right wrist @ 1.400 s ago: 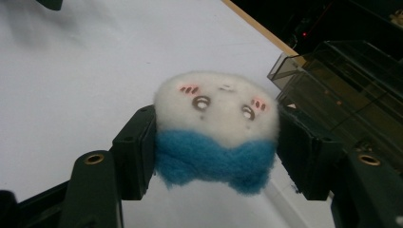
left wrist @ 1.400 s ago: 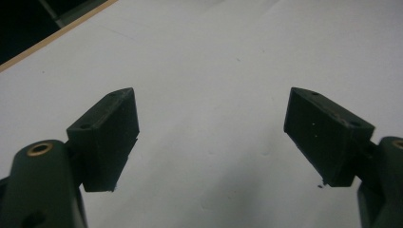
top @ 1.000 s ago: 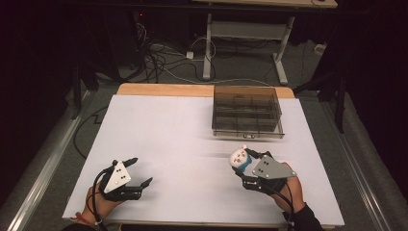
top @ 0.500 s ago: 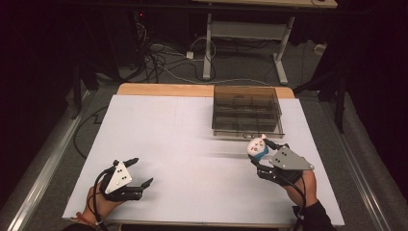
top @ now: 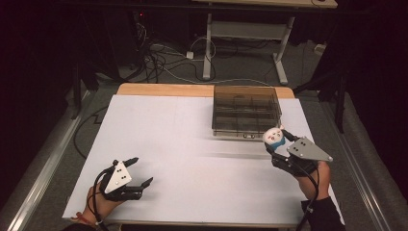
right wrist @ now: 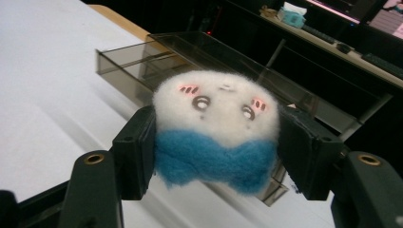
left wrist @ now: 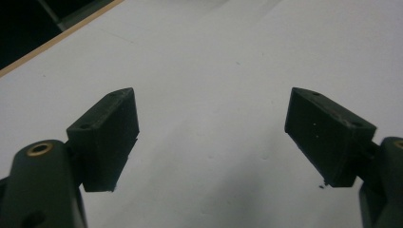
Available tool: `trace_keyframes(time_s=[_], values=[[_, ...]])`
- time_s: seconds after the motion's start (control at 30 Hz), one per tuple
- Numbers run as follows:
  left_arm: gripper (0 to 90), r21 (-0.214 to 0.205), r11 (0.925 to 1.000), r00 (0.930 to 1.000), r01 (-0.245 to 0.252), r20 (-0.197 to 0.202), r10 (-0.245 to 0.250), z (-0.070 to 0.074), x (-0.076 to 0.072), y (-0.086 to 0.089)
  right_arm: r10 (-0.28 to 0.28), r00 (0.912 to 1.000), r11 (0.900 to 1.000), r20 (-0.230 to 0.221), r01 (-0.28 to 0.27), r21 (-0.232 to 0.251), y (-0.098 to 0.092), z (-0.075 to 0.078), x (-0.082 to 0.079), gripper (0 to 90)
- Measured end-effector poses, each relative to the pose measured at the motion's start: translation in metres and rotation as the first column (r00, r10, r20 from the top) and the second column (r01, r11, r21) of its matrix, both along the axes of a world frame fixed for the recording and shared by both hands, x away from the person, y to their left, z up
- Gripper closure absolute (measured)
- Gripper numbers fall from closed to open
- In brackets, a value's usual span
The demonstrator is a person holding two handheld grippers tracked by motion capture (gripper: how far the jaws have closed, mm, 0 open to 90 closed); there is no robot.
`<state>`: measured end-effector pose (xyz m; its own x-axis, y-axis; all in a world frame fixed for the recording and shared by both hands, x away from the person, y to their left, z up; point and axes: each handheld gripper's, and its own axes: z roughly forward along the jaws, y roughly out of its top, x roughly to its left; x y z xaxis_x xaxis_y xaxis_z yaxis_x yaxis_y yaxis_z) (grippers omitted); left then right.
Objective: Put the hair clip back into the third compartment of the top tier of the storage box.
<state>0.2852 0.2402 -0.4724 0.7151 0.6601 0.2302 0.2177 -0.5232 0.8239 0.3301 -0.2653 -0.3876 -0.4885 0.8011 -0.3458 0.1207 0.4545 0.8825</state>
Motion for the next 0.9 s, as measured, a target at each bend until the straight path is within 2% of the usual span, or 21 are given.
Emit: trace_keyframes(time_s=[0.43,0.5,0.9], values=[[17.8,0.003,1.0000,1.0000,-0.002,-0.004,0.002,-0.001,0.001,-0.001,-0.084,0.9962,0.9962,-0.022,0.084,0.024,-0.015,-0.001,0.024,36.0],[17.8,0.002,1.0000,1.0000,-0.003,-0.006,0.003,-0.001,0.001,-0.001,-0.095,0.9950,0.9945,-0.032,0.096,0.041,-0.017,-0.001,0.030,35.9],[17.9,0.003,1.0000,1.0000,-0.005,-0.007,0.005,-0.001,0.001,-0.001,-0.125,0.9906,0.9905,-0.055,0.128,0.049,-0.011,-0.003,0.051,35.6]])
